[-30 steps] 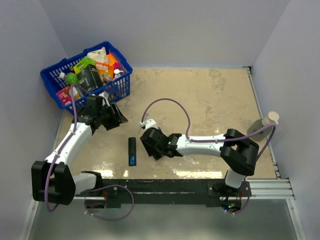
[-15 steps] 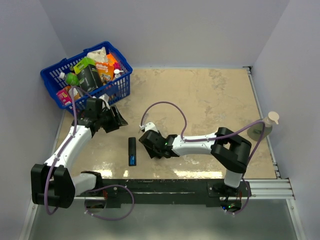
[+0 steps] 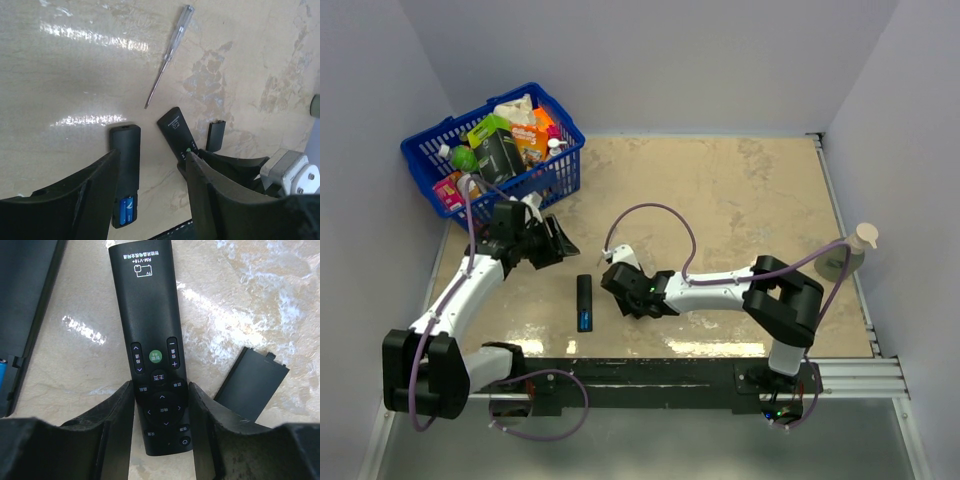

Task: Unload the batteries from the remote control

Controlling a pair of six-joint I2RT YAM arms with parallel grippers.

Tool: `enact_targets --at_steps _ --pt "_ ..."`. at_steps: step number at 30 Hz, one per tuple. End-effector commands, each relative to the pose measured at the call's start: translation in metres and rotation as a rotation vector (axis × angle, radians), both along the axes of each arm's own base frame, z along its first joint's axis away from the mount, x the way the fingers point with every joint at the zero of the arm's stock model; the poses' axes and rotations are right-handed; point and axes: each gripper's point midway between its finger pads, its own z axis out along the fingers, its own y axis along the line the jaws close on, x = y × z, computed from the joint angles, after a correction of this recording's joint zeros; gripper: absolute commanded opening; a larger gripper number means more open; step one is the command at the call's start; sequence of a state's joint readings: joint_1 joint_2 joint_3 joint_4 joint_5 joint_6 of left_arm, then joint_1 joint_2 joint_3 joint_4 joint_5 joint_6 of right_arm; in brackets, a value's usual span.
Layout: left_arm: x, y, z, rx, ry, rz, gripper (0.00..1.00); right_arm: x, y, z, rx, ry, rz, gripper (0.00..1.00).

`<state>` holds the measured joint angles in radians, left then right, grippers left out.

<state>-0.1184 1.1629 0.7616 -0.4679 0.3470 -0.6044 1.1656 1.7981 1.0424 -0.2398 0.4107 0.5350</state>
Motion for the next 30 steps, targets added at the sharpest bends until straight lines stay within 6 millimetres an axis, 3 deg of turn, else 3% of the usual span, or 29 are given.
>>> enact_targets --at_steps 1,16,30 --pt "-0.001 -0.015 0.007 -0.073 -0.053 -0.066 0.59 -0.004 0.014 0.028 0.145 0.018 -0.014 0.21" --pt "-0.006 -0.061 -0.013 -0.138 -0.003 -0.129 0.63 -0.002 0.024 0.060 0.336 -0.001 -0.058 0.15" --pt "-0.007 -0.068 -0.027 -0.137 0.035 -0.121 0.63 -0.007 0.033 0.105 0.524 0.002 -0.071 0.14"
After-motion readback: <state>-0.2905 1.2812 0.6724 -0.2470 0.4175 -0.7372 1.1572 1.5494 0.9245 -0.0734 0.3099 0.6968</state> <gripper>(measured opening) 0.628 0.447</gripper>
